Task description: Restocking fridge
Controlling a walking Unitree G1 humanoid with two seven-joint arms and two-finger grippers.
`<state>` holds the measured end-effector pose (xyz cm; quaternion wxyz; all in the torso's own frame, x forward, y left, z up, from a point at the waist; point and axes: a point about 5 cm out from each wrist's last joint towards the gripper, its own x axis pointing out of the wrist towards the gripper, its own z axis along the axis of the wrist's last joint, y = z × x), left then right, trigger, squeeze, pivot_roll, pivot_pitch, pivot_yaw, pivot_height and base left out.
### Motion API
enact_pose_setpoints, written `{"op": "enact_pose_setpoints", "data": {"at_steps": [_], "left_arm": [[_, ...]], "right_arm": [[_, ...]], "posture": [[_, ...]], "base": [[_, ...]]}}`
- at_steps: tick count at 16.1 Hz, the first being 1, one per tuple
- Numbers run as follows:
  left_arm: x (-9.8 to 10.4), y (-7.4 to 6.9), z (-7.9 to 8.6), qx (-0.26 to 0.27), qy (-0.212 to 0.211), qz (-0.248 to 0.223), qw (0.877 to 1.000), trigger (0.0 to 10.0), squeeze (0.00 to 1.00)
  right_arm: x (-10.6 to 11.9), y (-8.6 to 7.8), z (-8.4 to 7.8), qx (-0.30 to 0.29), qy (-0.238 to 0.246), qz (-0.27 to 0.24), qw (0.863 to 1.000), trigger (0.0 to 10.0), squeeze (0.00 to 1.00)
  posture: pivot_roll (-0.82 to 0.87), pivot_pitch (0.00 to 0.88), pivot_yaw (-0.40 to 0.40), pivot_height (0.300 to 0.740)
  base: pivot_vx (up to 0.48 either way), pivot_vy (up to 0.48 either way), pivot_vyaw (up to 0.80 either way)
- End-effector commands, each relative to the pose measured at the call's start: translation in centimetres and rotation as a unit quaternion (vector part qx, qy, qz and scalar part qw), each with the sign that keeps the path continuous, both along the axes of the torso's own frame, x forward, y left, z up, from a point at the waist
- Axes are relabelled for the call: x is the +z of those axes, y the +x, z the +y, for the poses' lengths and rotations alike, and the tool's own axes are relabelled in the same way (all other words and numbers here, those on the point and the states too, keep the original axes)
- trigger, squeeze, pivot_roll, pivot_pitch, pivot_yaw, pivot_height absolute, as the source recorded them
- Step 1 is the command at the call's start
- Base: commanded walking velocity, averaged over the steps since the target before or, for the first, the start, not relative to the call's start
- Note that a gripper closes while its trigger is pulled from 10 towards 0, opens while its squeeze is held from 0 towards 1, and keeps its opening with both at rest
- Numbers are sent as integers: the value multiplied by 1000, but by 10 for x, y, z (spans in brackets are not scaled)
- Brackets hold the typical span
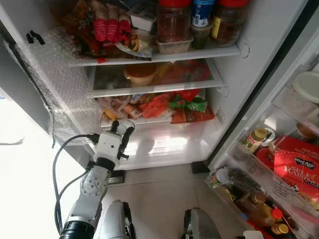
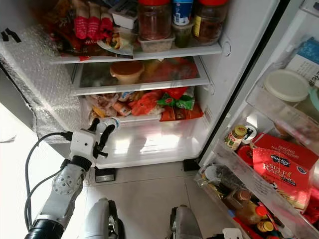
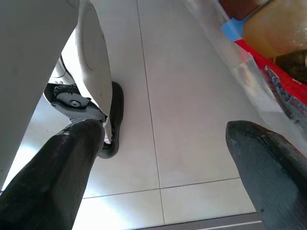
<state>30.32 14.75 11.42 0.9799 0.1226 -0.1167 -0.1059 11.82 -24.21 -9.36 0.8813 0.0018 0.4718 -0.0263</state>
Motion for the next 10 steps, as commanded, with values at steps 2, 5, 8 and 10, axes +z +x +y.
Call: {"op": "enact_pose_setpoints", "data": {"at_steps": [2, 5, 8, 10], "left_arm": [[6, 1, 3, 5, 18, -12, 1000, 10000, 0], [7, 1, 4, 7, 19, -13, 1000, 10000, 0], [7, 1, 5, 8, 21, -13, 1000, 10000, 0], [8, 1, 4, 8, 22, -15, 1000, 10000, 0]], "right_arm": [[-2, -8, 0, -6, 4, 10, 1000, 10000, 0], [-2, -8, 0, -2, 4, 11, 1000, 10000, 0], [-2, -7, 1, 1, 4, 11, 1000, 10000, 0], [-2, -7, 1, -1, 5, 10, 1000, 10000, 0]], "posture": [[-60, 214, 11, 630], [-57, 214, 12, 630], [-58, 213, 14, 630], [-57, 211, 14, 630]], "base": [[281, 0, 0], [284, 0, 0], [284, 0, 0], [285, 0, 0]]}}
